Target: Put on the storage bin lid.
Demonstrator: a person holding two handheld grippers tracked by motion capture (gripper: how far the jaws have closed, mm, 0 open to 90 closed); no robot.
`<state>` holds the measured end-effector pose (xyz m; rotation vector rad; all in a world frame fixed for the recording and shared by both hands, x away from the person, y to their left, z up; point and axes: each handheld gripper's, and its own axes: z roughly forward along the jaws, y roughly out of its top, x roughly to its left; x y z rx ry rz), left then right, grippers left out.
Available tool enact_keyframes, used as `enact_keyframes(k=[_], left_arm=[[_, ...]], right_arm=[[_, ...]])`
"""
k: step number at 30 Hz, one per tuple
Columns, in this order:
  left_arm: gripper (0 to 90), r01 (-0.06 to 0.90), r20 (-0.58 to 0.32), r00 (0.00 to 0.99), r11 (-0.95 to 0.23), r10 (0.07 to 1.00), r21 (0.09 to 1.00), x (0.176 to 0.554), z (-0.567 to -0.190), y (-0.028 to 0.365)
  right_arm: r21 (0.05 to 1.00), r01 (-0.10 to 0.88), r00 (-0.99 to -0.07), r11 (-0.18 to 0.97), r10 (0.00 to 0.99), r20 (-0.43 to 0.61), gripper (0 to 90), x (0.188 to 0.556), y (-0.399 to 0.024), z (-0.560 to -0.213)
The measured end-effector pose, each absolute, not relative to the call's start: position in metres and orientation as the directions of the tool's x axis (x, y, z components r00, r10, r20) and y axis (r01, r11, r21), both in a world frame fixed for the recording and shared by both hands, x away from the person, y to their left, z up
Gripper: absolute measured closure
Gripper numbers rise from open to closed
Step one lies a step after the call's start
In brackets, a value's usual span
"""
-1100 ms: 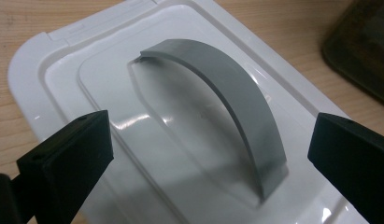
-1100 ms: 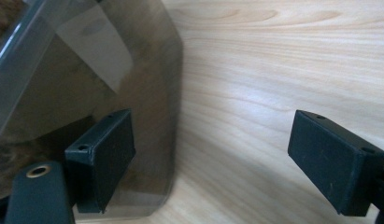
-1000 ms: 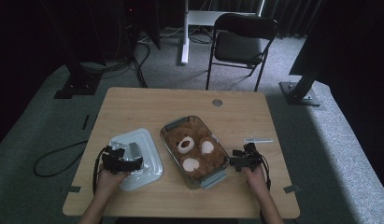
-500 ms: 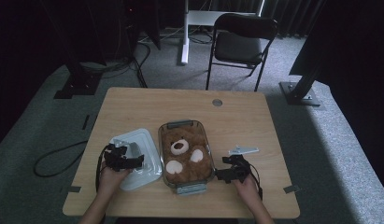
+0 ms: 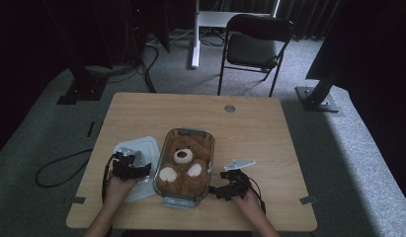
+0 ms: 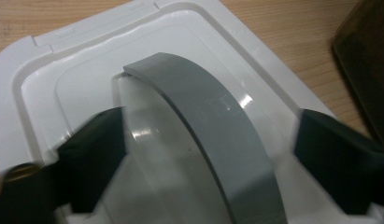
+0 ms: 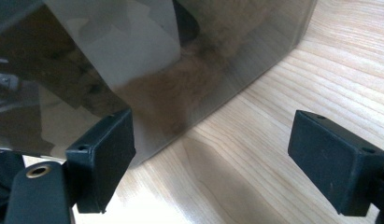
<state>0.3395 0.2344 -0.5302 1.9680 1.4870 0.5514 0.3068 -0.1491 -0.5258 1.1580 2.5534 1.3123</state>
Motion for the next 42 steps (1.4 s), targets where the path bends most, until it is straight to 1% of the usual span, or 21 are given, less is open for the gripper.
enact_keyframes(k=[2, 4, 6, 8, 9, 10, 13, 14, 18, 25, 30, 35, 38, 42], left_arm=[[17.6, 0.704, -0.026, 0.278, -0.185, 0.96, 0.685, 0.339, -0.532, 0.236], [27.6, 0.696, -0.036, 0.278, -0.176, 0.96, 0.696, 0.338, -0.533, 0.238], [38.2, 0.686, -0.054, 0.299, -0.175, 0.953, 0.707, 0.337, -0.533, 0.24], [50.9, 0.676, -0.054, 0.303, -0.175, 0.951, 0.716, 0.335, -0.531, 0.243], [54.1, 0.675, -0.063, 0.301, -0.166, 0.952, 0.719, 0.334, -0.531, 0.243], [56.8, 0.674, -0.071, 0.3, -0.159, 0.951, 0.721, 0.334, -0.53, 0.244], [59.6, 0.678, -0.083, 0.297, -0.15, 0.951, 0.72, 0.334, -0.53, 0.246], [61.1, 0.677, -0.1, 0.289, -0.129, 0.952, 0.725, 0.334, -0.531, 0.249], [67.5, 0.666, -0.121, 0.276, -0.099, 0.953, 0.739, 0.333, -0.529, 0.254], [68.8, 0.645, -0.143, 0.271, -0.069, 0.952, 0.761, 0.328, -0.518, 0.262], [68.9, 0.62, -0.154, 0.272, -0.05, 0.95, 0.783, 0.32, -0.502, 0.272], [68.9, 0.584, -0.156, 0.289, -0.045, 0.945, 0.811, 0.31, -0.479, 0.281], [68.9, 0.556, -0.188, 0.311, -0.017, 0.932, 0.831, 0.304, -0.463, 0.286], [68.9, 0.501, -0.182, 0.353, -0.021, 0.918, 0.865, 0.291, -0.434, 0.286]], right_arm=[[0.713, 0.604, -0.712, 0.358, 0.645, 0.279, 14.1, 0.307, -0.151, -0.527], [0.71, 0.604, -0.709, 0.362, 0.651, 0.271, 14.1, 0.307, -0.152, -0.527], [0.708, 0.608, -0.704, 0.358, 0.655, 0.274, 14.1, 0.307, -0.153, -0.527], [0.711, 0.608, -0.701, 0.353, 0.66, 0.271, 14.0, 0.307, -0.154, -0.526], [0.712, 0.607, -0.7, 0.353, 0.661, 0.269, 14.1, 0.308, -0.154, -0.526], [0.713, 0.606, -0.7, 0.353, 0.663, 0.267, 14.1, 0.308, -0.154, -0.525], [0.717, 0.603, -0.699, 0.35, 0.664, 0.264, 14.1, 0.308, -0.154, -0.524], [0.72, 0.6, -0.698, 0.348, 0.667, 0.26, 14.1, 0.307, -0.154, -0.522], [0.721, 0.601, -0.698, 0.346, 0.666, 0.263, 14.1, 0.306, -0.153, -0.522], [0.728, 0.603, -0.695, 0.326, 0.663, 0.278, 14.1, 0.307, -0.152, -0.523], [0.73, 0.606, -0.688, 0.316, 0.669, 0.282, 14.1, 0.309, -0.15, -0.524], [0.731, 0.611, -0.682, 0.304, 0.671, 0.291, 14.1, 0.31, -0.15, -0.525], [0.734, 0.605, -0.687, 0.308, 0.668, 0.287, 14.1, 0.309, -0.149, -0.525], [0.735, 0.602, -0.691, 0.312, 0.665, 0.284, 14.1, 0.309, -0.146, -0.524]])
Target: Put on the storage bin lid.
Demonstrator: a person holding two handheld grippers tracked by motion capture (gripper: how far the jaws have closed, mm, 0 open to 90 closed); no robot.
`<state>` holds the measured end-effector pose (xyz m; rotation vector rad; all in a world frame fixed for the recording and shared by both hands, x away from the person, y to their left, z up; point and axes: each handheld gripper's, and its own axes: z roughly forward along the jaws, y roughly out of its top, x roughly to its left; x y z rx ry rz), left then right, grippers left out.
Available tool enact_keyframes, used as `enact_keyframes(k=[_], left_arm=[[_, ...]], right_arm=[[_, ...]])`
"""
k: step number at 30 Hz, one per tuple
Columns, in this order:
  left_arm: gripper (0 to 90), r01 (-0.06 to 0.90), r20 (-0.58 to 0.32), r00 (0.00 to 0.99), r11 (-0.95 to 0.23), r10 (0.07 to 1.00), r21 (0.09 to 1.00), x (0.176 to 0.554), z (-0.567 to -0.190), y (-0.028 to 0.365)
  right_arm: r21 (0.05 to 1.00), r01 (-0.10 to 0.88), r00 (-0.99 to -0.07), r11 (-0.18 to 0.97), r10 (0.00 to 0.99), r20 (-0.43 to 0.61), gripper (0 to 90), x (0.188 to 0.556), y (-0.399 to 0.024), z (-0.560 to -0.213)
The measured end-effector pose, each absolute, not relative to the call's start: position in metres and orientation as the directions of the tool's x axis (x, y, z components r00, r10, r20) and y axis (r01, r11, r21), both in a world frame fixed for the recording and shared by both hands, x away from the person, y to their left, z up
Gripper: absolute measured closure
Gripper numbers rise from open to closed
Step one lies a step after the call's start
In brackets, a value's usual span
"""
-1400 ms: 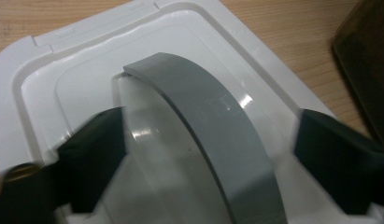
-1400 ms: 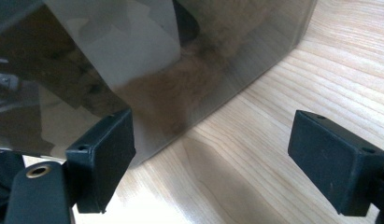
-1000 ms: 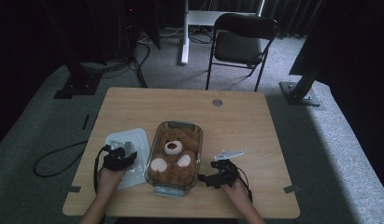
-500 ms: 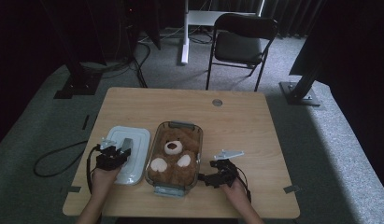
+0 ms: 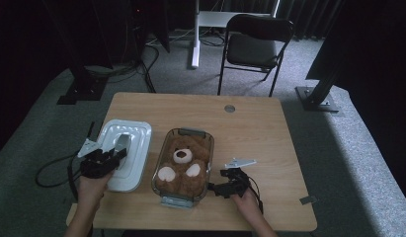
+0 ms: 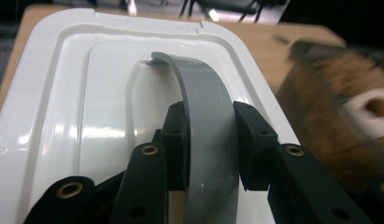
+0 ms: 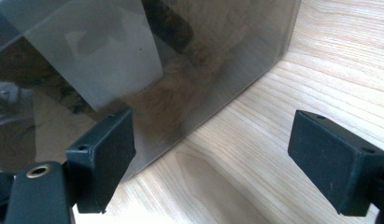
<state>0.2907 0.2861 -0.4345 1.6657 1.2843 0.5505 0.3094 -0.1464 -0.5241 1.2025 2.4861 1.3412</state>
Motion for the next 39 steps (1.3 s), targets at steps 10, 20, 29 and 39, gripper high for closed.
enact_keyframes(k=[10, 20, 29, 39], left_arm=[[68.9, 0.415, -0.133, 0.437, -0.069, 0.89, 0.907, 0.274, -0.397, 0.271], [69.0, 0.39, -0.115, 0.52, -0.115, 0.846, 0.913, 0.269, -0.384, 0.244], [69.0, 0.39, -0.114, 0.578, -0.151, 0.808, 0.908, 0.274, -0.386, 0.216], [69.0, 0.409, -0.113, 0.624, -0.2, 0.773, 0.89, 0.282, -0.395, 0.183]], right_arm=[[0.741, 0.588, -0.705, 0.324, 0.654, 0.274, 14.1, 0.309, -0.135, -0.523], [0.739, 0.588, -0.711, 0.328, 0.645, 0.28, 14.1, 0.308, -0.122, -0.523], [0.751, 0.544, -0.748, 0.373, 0.622, 0.232, 14.0, 0.307, -0.101, -0.521], [0.742, 0.585, -0.672, 0.328, 0.708, 0.217, 14.1, 0.314, -0.134, -0.526]])
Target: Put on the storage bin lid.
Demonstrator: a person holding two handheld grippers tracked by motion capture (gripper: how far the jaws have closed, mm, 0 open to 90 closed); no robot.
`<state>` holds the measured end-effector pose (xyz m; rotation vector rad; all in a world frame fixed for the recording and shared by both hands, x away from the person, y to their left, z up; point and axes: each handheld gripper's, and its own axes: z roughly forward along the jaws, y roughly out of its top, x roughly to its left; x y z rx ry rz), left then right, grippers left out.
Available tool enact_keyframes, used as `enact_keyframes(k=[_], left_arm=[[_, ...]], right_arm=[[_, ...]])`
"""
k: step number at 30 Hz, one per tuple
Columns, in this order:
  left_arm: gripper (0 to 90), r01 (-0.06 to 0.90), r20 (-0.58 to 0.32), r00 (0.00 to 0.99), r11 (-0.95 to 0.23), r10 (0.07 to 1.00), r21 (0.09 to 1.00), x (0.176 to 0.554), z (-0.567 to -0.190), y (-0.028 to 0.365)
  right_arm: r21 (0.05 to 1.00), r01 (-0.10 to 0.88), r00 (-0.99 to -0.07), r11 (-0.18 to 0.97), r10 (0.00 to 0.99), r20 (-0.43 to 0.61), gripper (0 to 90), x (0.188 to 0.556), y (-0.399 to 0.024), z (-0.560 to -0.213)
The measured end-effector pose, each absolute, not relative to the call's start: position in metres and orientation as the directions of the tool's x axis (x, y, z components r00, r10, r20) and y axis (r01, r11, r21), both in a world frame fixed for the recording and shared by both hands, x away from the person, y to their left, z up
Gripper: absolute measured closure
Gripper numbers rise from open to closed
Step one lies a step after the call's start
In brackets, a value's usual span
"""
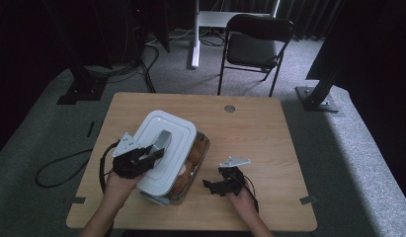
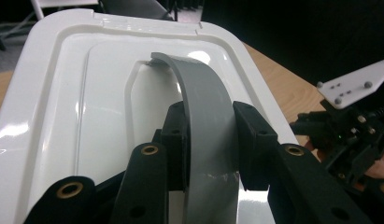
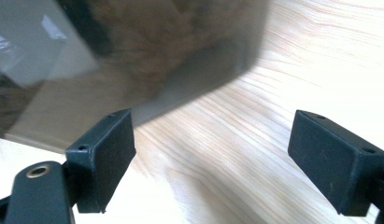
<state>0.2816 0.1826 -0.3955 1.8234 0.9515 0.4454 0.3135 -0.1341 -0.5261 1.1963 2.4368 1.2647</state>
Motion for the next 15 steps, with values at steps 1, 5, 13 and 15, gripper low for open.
enact_keyframes(k=[1, 5, 13, 15], left_arm=[[69.0, 0.408, -0.114, 0.629, -0.203, 0.769, 0.89, 0.282, -0.396, 0.179], [69.0, 0.41, -0.122, 0.653, -0.214, 0.747, 0.887, 0.283, -0.399, 0.164], [69.0, 0.43, -0.125, 0.658, -0.235, 0.742, 0.872, 0.29, -0.409, 0.145], [69.0, 0.441, -0.134, 0.653, -0.23, 0.746, 0.867, 0.291, -0.412, 0.145]], right_arm=[[0.742, 0.588, -0.667, 0.323, 0.713, 0.218, 14.1, 0.314, -0.136, -0.526], [0.744, 0.593, -0.655, 0.309, 0.723, 0.222, 14.0, 0.316, -0.141, -0.527], [0.739, 0.596, -0.653, 0.314, 0.725, 0.219, 14.1, 0.317, -0.142, -0.528], [0.74, 0.597, -0.651, 0.31, 0.726, 0.221, 14.1, 0.317, -0.143, -0.528]])
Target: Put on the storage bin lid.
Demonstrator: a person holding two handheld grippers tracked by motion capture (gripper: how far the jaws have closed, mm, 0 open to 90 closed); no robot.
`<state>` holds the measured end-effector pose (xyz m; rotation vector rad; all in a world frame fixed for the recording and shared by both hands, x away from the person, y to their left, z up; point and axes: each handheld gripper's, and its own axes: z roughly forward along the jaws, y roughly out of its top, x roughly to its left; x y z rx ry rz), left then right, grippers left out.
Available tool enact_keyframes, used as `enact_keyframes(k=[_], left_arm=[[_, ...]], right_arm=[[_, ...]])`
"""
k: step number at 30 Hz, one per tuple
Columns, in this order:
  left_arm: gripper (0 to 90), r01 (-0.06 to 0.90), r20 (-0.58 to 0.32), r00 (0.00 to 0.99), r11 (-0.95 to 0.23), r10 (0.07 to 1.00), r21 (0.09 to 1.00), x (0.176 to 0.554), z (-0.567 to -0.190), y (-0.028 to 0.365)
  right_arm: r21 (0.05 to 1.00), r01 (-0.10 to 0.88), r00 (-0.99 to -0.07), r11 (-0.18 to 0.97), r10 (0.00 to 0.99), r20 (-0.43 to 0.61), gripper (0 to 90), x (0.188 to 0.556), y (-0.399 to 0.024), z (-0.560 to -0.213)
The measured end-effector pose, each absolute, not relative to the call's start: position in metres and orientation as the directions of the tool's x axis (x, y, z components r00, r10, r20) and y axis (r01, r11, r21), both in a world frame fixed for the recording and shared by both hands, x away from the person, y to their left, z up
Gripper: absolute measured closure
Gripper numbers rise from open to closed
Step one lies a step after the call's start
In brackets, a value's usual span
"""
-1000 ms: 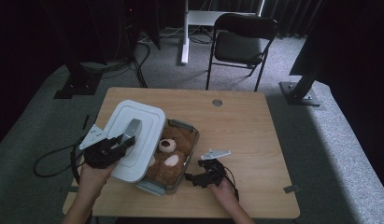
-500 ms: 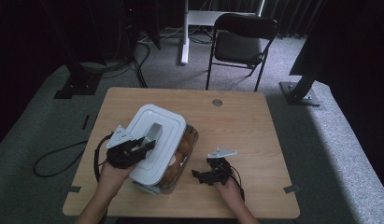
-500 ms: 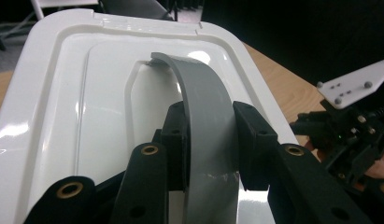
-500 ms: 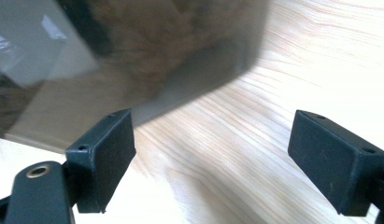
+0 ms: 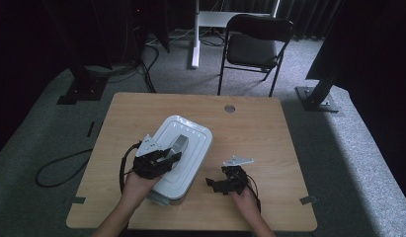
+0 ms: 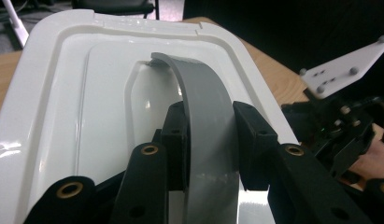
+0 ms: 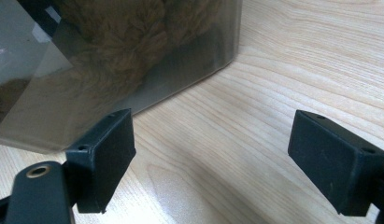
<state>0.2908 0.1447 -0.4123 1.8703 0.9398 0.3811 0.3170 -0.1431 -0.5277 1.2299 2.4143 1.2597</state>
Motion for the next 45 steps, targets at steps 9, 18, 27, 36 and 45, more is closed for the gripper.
enact_keyframes(k=[9, 18, 27, 36, 45], left_arm=[[68.6, 0.461, -0.129, 0.625, -0.231, 0.77, 0.857, 0.293, -0.418, 0.144], [68.4, 0.475, -0.136, 0.622, -0.233, 0.771, 0.849, 0.294, -0.424, 0.143], [68.4, 0.506, -0.129, 0.617, -0.266, 0.776, 0.821, 0.299, -0.427, 0.138], [68.1, 0.523, -0.118, 0.628, -0.305, 0.769, 0.796, 0.302, -0.427, 0.136], [55.1, 0.497, -0.123, 0.634, -0.28, 0.764, 0.821, 0.299, -0.425, 0.138]], right_arm=[[0.737, 0.601, -0.65, 0.309, 0.726, 0.225, 14.1, 0.318, -0.144, -0.529], [0.735, 0.607, -0.646, 0.301, 0.726, 0.236, 14.0, 0.319, -0.145, -0.529], [0.731, 0.613, -0.644, 0.3, 0.726, 0.242, 14.1, 0.319, -0.145, -0.53], [0.73, 0.612, -0.647, 0.303, 0.723, 0.242, 14.0, 0.319, -0.144, -0.531], [0.735, 0.612, -0.641, 0.291, 0.727, 0.246, 14.1, 0.319, -0.149, -0.528]])
